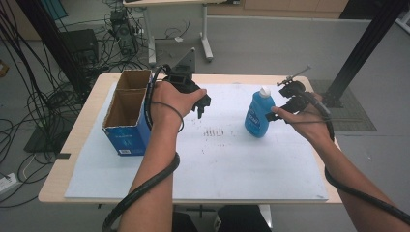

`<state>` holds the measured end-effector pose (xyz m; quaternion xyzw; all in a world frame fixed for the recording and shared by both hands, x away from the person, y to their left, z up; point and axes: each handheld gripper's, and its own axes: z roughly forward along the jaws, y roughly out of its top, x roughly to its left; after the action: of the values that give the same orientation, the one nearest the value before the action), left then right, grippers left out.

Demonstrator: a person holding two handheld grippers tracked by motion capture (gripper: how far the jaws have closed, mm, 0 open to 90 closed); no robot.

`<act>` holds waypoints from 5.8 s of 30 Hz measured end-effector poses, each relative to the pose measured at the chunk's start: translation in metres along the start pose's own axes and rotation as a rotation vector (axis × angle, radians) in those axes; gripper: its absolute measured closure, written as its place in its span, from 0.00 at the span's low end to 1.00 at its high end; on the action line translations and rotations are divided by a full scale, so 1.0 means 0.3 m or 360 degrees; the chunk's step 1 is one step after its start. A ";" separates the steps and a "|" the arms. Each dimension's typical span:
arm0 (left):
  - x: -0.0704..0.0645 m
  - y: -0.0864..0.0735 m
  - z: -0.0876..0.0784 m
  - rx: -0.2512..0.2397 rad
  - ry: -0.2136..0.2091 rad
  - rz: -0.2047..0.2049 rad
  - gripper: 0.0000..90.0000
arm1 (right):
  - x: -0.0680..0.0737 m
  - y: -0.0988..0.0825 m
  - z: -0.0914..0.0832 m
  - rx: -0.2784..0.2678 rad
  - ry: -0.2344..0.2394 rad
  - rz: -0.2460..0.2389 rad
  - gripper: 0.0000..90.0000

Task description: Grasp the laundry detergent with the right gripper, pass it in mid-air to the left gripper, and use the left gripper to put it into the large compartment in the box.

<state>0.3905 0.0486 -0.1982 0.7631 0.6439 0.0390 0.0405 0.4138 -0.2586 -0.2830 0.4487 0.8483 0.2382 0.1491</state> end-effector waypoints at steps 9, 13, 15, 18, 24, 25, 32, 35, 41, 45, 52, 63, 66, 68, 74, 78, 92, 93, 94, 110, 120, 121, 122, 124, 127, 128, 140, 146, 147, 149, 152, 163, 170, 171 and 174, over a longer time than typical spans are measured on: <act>-0.004 -0.008 0.012 0.0010 -0.0007 0.0027 0.06 | -0.003 -0.027 0.052 -0.0105 -0.0028 -0.0012 0.03; -0.006 -0.006 0.014 -0.0002 -0.0005 0.0038 0.06 | -0.003 -0.046 0.076 -0.0158 -0.0013 0.0017 0.03; -0.009 -0.005 0.016 0.0009 -0.0002 0.0048 0.06 | -0.005 -0.054 0.087 -0.0177 -0.0018 0.0020 0.03; -0.010 -0.003 0.018 0.0011 0.0002 0.0049 0.06 | -0.009 -0.060 0.099 -0.0212 -0.0023 0.0025 0.03; -0.009 0.000 0.024 0.0013 0.0005 0.0051 0.06 | -0.014 -0.069 0.138 -0.0261 -0.0003 0.0037 0.03; -0.010 0.000 0.026 0.0013 0.0014 0.0057 0.06 | -0.014 -0.069 0.138 -0.0261 -0.0003 0.0037 0.03; -0.010 0.005 0.034 0.0028 0.0037 0.0067 0.06 | -0.019 -0.087 0.180 -0.0351 -0.0006 0.0057 0.02; -0.008 0.008 0.033 0.0027 0.0040 0.0072 0.06 | -0.017 -0.091 0.195 -0.0379 -0.0006 0.0043 0.02; -0.005 0.010 0.038 0.0028 0.0036 0.0075 0.06 | -0.006 -0.098 0.234 -0.0402 -0.0011 0.0033 0.02; 0.000 0.011 0.046 0.0035 0.0032 0.0069 0.06 | -0.006 -0.108 0.263 -0.0433 -0.0015 0.0045 0.03; 0.005 0.014 0.057 0.0046 0.0034 0.0063 0.06 | -0.011 -0.123 0.284 -0.0471 -0.0018 0.0058 0.02; -0.007 0.018 0.059 0.0055 0.0036 0.0072 0.06 | -0.001 -0.123 0.294 -0.0520 -0.0023 0.0047 0.02; -0.007 0.018 0.057 0.0050 0.0036 0.0069 0.06 | -0.003 -0.123 0.294 -0.0534 -0.0022 0.0059 0.02; -0.007 0.018 0.056 0.0051 0.0037 0.0070 0.06 | -0.004 -0.122 0.293 -0.0538 -0.0022 0.0055 0.02; -0.008 0.018 0.054 0.0053 0.0038 0.0071 0.06 | -0.005 -0.124 0.293 -0.0547 -0.0022 0.0048 0.02; -0.010 0.019 0.054 0.0057 0.0037 0.0081 0.06 | -0.003 -0.125 0.295 -0.0554 -0.0014 0.0052 0.02; -0.009 0.018 0.049 0.0053 0.0040 0.0083 0.06 | 0.006 -0.118 0.297 -0.0576 -0.0005 0.0029 0.02; -0.010 0.018 0.049 0.0053 0.0039 0.0081 0.07 | 0.007 -0.118 0.298 -0.0575 -0.0007 0.0027 0.02; -0.010 0.018 0.049 0.0055 0.0039 0.0079 0.06 | 0.007 -0.118 0.299 -0.0577 -0.0005 0.0027 0.02; -0.013 0.016 0.044 0.0030 0.0037 0.0079 0.07 | 0.008 -0.120 0.297 -0.0591 -0.0003 0.0025 0.02; -0.016 0.016 0.046 0.0039 0.0033 0.0080 0.07 | 0.002 -0.125 0.295 -0.0611 0.0000 0.0040 0.02; -0.016 0.016 0.046 0.0037 0.0031 0.0080 0.07 | 0.002 -0.125 0.295 -0.0609 -0.0002 0.0038 0.02; -0.016 0.016 0.046 0.0037 0.0033 0.0079 0.07 | 0.002 -0.125 0.295 -0.0607 -0.0003 0.0036 0.02; -0.015 0.016 0.045 0.0036 0.0035 0.0077 0.07 | 0.002 -0.126 0.295 -0.0611 -0.0009 0.0037 0.02; -0.013 0.016 0.044 0.0038 0.0038 0.0074 0.06 | 0.002 -0.126 0.294 -0.0609 -0.0010 0.0030 0.02; -0.012 0.016 0.044 0.0036 0.0037 0.0071 0.06 | 0.002 -0.126 0.294 -0.0611 -0.0013 0.0032 0.02; -0.013 0.014 0.041 0.0038 0.0046 0.0069 0.06 | 0.002 -0.130 0.297 -0.0608 -0.0007 0.0024 0.02; -0.018 0.017 0.040 0.0045 0.0044 0.0073 0.06 | -0.002 -0.132 0.295 -0.0612 -0.0008 0.0025 0.02; -0.018 0.018 0.039 0.0053 0.0046 0.0075 0.06 | -0.002 -0.132 0.295 -0.0610 -0.0008 0.0026 0.02; -0.019 0.018 0.039 0.0047 0.0041 0.0072 0.06 | -0.002 -0.132 0.296 -0.0609 -0.0002 0.0028 0.02; -0.020 0.018 0.040 0.0050 0.0041 0.0073 0.06 | -0.001 -0.132 0.297 -0.0613 -0.0002 0.0026 0.02; -0.020 0.019 0.035 0.0038 0.0033 0.0076 0.06 | 0.003 -0.128 0.292 -0.0619 -0.0024 0.0022 0.02; -0.019 0.020 0.035 0.0040 0.0031 0.0073 0.06 | 0.000 -0.128 0.287 -0.0627 -0.0033 0.0018 0.02; -0.019 0.020 0.034 0.0040 0.0031 0.0076 0.06 | -0.001 -0.128 0.287 -0.0629 -0.0036 0.0019 0.02; -0.020 0.020 0.034 0.0043 0.0043 0.0080 0.06 | 0.000 -0.128 0.289 -0.0633 -0.0028 0.0022 0.02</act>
<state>0.3965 0.0415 -0.2078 0.7788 0.6255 0.0417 0.0205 0.4277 -0.2539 -0.3767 0.4184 0.7801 0.3982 0.2404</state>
